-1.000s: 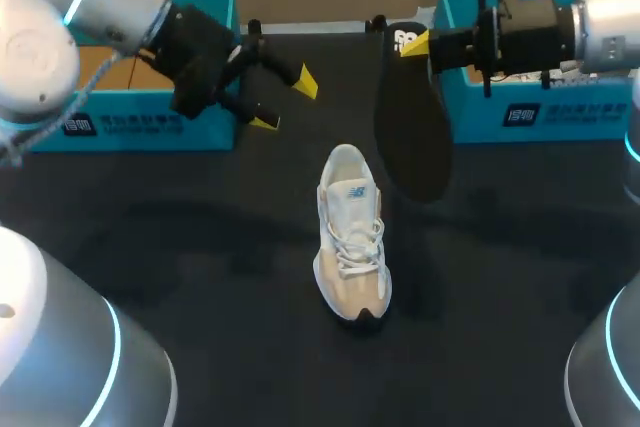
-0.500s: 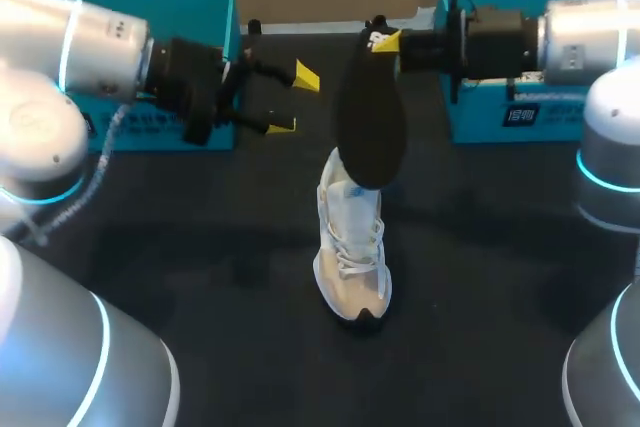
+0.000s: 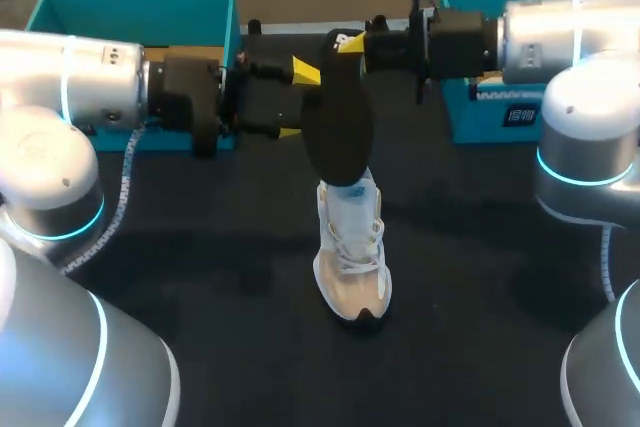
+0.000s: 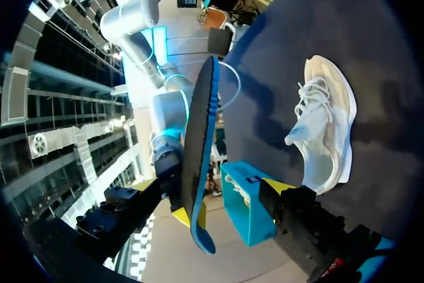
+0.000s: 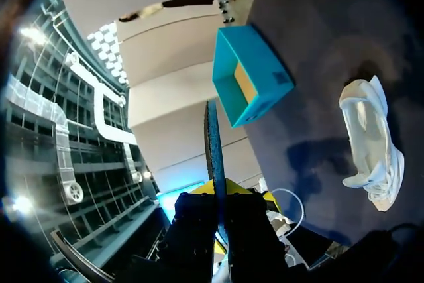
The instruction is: Take the shoe out of the shoebox, open the shoe tongue, remove and reinsert the insole, then place the shoe into the shoebox
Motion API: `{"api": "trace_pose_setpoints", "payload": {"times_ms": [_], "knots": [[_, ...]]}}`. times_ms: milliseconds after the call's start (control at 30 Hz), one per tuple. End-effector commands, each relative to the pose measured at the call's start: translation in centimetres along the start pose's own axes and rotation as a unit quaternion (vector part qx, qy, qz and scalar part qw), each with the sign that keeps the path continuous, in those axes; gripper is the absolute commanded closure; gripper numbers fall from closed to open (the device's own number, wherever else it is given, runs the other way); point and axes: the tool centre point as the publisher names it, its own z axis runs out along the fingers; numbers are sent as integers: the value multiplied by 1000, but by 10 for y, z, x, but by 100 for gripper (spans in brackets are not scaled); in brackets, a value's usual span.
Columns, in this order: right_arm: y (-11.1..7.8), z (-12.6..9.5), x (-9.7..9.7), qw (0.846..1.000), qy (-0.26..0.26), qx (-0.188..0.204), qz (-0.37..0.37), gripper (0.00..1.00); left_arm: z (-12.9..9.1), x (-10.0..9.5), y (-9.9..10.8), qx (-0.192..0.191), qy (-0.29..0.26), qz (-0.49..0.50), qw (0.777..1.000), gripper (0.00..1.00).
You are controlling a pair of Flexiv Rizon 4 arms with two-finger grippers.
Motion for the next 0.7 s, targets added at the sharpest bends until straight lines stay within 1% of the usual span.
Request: {"api": "trace_pose_setpoints", "payload": {"times_ms": [33,67,167,200,233,267,300,333,367,400,467,567,700], "knots": [[6,14,2,1000,-7,-3,4,100,4,2,-5,-12,-10,-2,1000,0],[7,14,2,1000,-9,-4,4,100,4,1,-5,-14,-12,-2,1000,0],[8,15,1,1000,-5,-11,12,100,5,1,-5,-16,-17,-5,1000,16],[8,15,1,1000,-4,-14,14,100,5,1,-5,-17,-18,-5,1000,41],[8,15,1,1000,-4,-14,14,100,6,0,-5,-19,-20,-4,1000,52],[7,16,0,1000,-3,-14,15,100,6,0,-5,-21,-22,-4,1000,55],[7,17,-1,1000,-3,-14,17,100,7,0,-5,-22,-23,-4,999,61],[6,17,-2,1000,-2,-14,17,100,7,0,-5,-25,-25,-4,999,71],[5,17,-2,1000,-2,-14,17,100,8,0,-4,-26,-26,-4,999,78],[3,17,-2,1000,-1,-13,19,100,8,0,-4,-28,-28,-4,999,81],[2,16,-4,1000,2,-17,23,100,9,0,-3,-30,-30,-5,999,100],[-1,15,-6,1000,3,-18,24,100,12,0,-3,-32,-33,-6,999,100],[-4,13,-11,999,15,-23,23,100,15,0,-3,-26,-37,-8,999,100]]}}
